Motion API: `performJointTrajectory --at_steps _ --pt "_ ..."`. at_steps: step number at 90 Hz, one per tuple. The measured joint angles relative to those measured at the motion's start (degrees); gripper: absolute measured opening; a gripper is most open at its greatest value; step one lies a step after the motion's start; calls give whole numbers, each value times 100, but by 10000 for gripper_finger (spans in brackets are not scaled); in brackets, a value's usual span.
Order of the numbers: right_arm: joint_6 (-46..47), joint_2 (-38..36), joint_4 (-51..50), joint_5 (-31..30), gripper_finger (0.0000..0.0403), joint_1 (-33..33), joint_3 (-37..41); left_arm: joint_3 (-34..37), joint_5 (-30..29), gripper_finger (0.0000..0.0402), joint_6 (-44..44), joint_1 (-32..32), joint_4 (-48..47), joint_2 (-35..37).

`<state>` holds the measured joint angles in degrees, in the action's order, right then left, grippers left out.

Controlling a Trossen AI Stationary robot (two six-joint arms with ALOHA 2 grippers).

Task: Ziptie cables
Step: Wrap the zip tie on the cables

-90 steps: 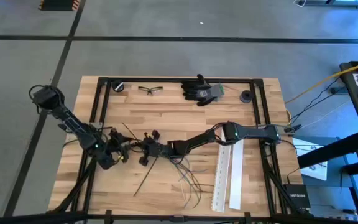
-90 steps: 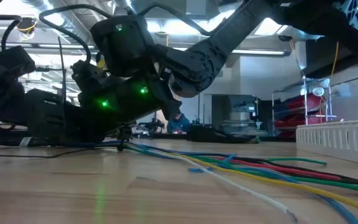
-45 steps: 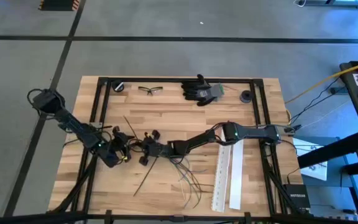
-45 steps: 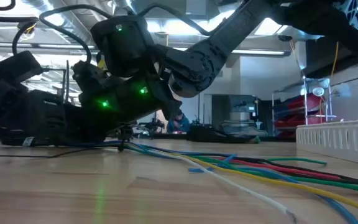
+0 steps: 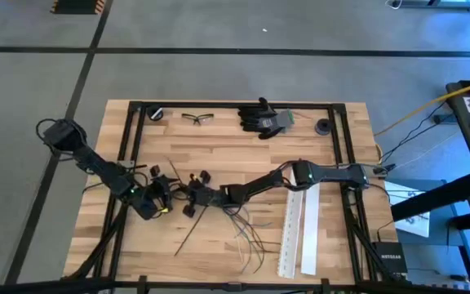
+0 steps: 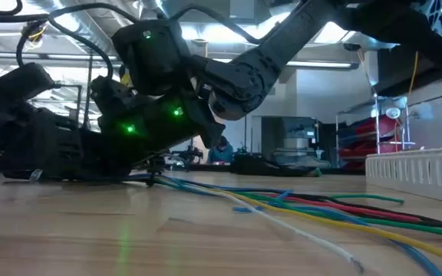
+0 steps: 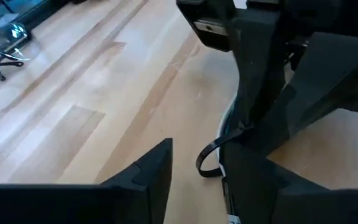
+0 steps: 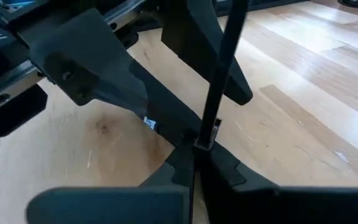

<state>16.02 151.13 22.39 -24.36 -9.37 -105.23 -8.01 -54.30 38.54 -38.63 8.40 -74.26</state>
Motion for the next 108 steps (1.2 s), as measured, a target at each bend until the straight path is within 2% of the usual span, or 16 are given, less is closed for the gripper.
performJointTrajectory --at_steps 17,21,31,41,64,85,92,102,108 --pt "50 0 21 80 0 0 0 -7 117 21 -1 2 1 -4" --pt "51 0 25 168 1 1 -1 -7 143 10 2 2 -16 -7" --pt "54 0 40 249 11 0 -9 -4 207 4 2 2 -49 -11" --pt "-79 -91 -179 241 42 -4 -11 -4 322 1 1 2 -96 -11" --pt "-790 -748 -1962 178 124 2 -9 -2 337 0 177 -168 -339 -11" --pt "-1230 -1187 -2665 181 135 47 -9 0 332 0 189 -236 -315 -9" --pt "-1244 -1262 -2628 603 136 183 -10 0 332 0 192 -236 -299 -9" --pt "-1068 -1294 -2287 1963 136 508 -9 0 328 0 195 -335 -295 -8" --pt "-867 -1297 -2201 2542 136 708 -9 0 328 0 194 -444 -284 -4"
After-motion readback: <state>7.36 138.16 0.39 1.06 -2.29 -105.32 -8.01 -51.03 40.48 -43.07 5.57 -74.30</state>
